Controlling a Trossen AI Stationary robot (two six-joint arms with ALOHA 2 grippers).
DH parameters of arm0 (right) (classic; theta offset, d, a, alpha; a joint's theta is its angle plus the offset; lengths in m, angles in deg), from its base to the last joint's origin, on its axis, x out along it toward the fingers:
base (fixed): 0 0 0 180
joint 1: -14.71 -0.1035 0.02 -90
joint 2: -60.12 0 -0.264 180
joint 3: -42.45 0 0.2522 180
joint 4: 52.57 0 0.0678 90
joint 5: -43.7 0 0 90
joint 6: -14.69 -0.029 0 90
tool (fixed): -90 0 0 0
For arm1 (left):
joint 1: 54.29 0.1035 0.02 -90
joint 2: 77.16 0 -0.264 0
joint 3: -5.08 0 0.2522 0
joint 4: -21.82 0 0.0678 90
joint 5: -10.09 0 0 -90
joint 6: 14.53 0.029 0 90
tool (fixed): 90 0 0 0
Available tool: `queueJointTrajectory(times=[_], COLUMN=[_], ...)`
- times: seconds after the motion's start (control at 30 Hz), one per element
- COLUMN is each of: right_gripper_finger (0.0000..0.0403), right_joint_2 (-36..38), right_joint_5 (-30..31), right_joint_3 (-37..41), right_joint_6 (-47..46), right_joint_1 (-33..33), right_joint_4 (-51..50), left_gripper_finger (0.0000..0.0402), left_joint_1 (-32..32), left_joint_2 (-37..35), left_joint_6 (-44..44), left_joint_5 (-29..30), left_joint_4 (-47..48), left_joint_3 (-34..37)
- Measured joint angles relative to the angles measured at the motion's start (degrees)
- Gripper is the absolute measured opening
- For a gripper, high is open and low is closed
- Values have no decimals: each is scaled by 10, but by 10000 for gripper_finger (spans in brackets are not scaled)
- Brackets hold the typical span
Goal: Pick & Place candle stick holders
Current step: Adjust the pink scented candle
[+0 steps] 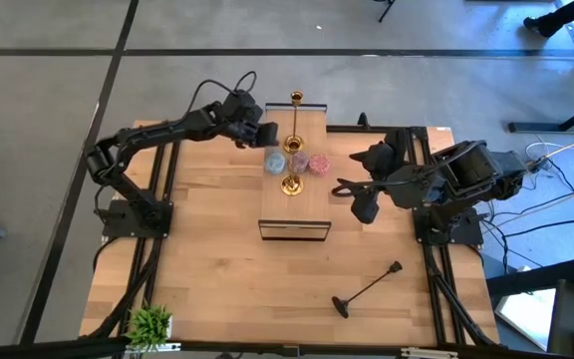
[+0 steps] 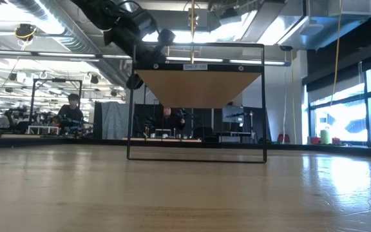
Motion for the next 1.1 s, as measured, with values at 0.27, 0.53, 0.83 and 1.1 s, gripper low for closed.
queueJointTrajectory(times=[0.27, 0.53, 0.83, 1.1], right_gripper_finger=[259, 157, 6, 2], right_joint_2=[0, 1, 5, 74], right_joint_5=[1, -57, -147, -243], right_joint_3=[0, 61, 206, 327], right_joint_6=[-105, -137, -130, -91], right_joint_1=[43, 115, 200, 254], right_joint_4=[-94, -99, -5, 154], left_gripper_finger=[1, 1, 1, 1], left_joint_1=[-3, -12, -14, -28], left_joint_2=[0, -19, -86, -153], left_joint_6=[15, 32, 80, 81], left_joint_5=[-10, -3, 72, 115], left_joint_4=[-2, 47, 167, 180], left_joint_3=[-34, -42, -42, -11])
